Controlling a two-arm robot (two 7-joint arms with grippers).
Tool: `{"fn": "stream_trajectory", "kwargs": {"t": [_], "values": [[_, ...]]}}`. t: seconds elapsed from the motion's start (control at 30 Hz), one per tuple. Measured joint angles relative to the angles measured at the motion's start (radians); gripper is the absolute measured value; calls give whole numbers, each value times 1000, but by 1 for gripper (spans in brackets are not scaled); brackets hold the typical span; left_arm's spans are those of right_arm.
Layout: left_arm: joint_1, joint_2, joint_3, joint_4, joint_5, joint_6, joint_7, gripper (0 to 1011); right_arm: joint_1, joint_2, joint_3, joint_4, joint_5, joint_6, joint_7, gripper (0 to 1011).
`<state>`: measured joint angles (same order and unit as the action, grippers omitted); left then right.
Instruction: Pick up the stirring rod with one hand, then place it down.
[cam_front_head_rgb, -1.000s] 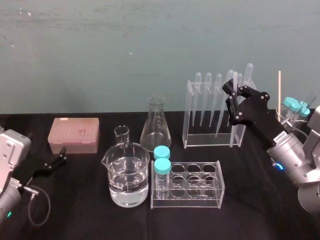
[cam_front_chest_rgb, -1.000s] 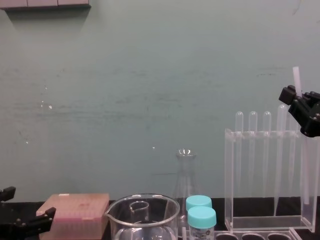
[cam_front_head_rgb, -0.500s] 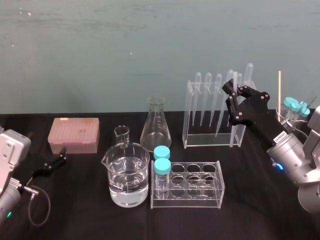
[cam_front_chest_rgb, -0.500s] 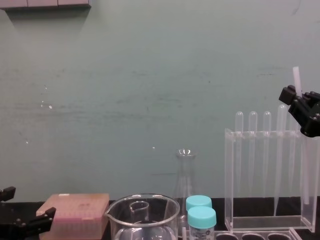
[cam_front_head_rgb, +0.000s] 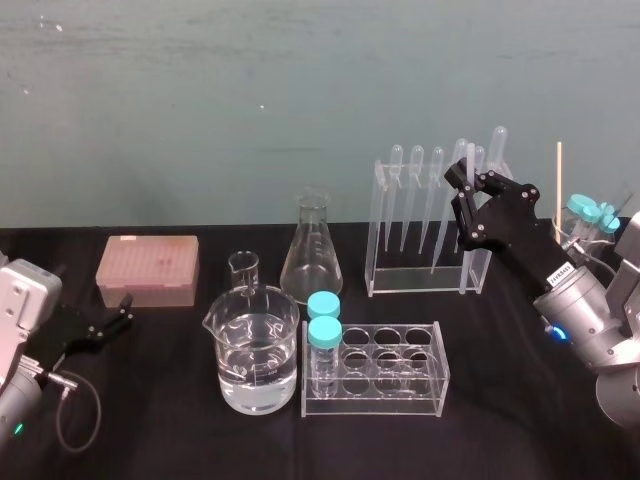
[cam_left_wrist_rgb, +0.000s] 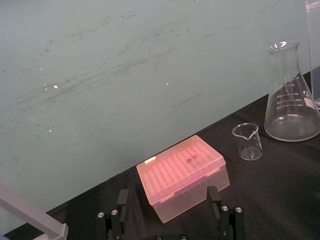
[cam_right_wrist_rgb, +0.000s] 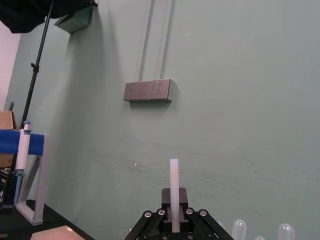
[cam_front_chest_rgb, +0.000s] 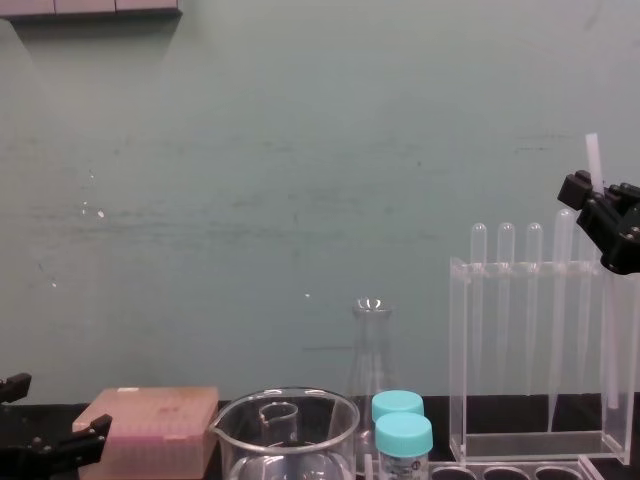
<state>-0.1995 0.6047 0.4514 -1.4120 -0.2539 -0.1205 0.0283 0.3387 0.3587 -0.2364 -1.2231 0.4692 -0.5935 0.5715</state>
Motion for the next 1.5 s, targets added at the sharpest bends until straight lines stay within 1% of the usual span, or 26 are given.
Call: {"fn": "stream_trajectory", "kwargs": {"t": [0.37,0.5,0.57,0.7,0.77,0.97,1.3,1.5], "values": [[0,0,0,0,0,0,0,1000,0,0,0,0,0,0,0,66],[0,0,0,0,0,0,0,1000,0,-5,7,1,0,3,9,66],[0,0,0,0,0,0,0,1000,1,-6,8,2,4,7,21,66],[0,0,0,0,0,0,0,1000,4,-8,7,5,32,13,73,66],[0,0,0,0,0,0,0,1000,7,-9,4,6,52,15,116,66],[0,0,0,0,0,0,0,1000,6,-7,-9,-2,76,24,181,66],[0,0,0,0,0,0,0,1000,3,5,-31,-10,92,58,217,66],[0,0,0,0,0,0,0,1000,13,15,-56,4,98,81,248,66]]}}
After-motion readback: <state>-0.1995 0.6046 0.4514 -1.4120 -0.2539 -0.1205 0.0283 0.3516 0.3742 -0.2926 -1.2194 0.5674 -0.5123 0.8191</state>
